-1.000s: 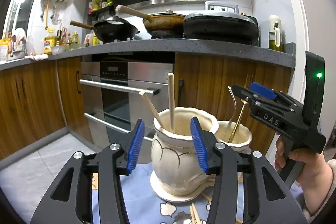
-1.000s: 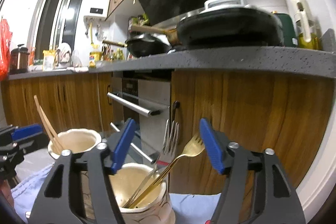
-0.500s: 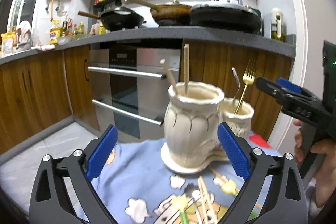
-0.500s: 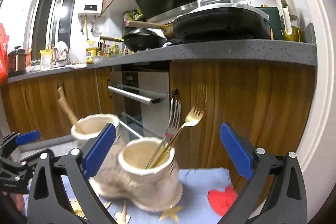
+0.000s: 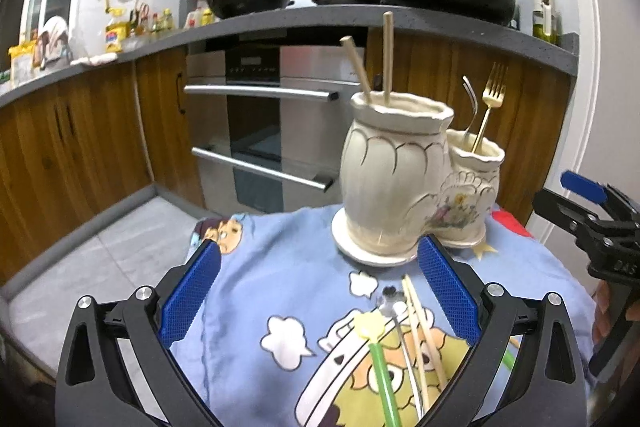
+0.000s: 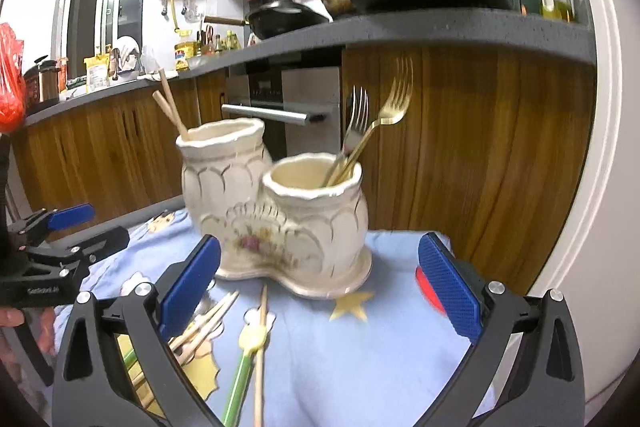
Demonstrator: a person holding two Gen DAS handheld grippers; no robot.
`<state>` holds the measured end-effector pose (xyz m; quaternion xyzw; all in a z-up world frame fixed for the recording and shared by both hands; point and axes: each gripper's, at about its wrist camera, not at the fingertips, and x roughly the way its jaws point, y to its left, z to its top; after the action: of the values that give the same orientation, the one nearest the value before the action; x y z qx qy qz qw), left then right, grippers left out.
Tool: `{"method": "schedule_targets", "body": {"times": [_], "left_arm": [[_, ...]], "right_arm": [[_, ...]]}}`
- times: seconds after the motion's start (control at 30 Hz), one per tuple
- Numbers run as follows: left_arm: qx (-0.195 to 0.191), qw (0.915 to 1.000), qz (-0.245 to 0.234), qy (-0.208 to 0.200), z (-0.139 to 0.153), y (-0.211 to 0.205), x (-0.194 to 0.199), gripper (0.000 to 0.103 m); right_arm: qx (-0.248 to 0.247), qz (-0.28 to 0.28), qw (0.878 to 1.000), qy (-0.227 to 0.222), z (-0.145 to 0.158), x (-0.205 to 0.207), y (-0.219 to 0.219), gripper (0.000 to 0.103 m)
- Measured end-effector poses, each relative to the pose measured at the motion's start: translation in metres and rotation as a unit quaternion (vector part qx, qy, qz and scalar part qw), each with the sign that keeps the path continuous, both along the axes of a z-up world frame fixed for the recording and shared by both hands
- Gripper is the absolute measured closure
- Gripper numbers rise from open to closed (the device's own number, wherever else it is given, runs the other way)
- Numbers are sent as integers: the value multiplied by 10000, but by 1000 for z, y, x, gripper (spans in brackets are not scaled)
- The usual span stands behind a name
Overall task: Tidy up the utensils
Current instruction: 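Withdraw both open tools back toward the remaining utensils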
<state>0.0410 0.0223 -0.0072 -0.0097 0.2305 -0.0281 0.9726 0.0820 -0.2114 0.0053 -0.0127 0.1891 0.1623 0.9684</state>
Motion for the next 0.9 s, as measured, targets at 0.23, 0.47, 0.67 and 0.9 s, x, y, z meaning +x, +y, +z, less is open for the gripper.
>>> {"method": "schedule_targets", "body": {"times": [0.23, 0.47, 0.67, 0.9], "left_arm": [[-262, 9990, 258, 237, -10, 23, -14, 5], [-592, 9966, 555, 134, -6, 52, -23, 5], [-865, 9940, 653, 147, -9, 66, -20, 5], [-1104, 9912, 715, 151, -11, 77, -19, 5]], "right_arm": [[27, 195, 9979, 619, -17, -9, 15, 5], [-533, 906, 9859, 1300, -37, -23, 86, 34], [-821, 1166, 9719, 1875, -52, -19, 131, 79], [-1045, 1007, 9632, 2264, -66, -7, 154, 83]]}}
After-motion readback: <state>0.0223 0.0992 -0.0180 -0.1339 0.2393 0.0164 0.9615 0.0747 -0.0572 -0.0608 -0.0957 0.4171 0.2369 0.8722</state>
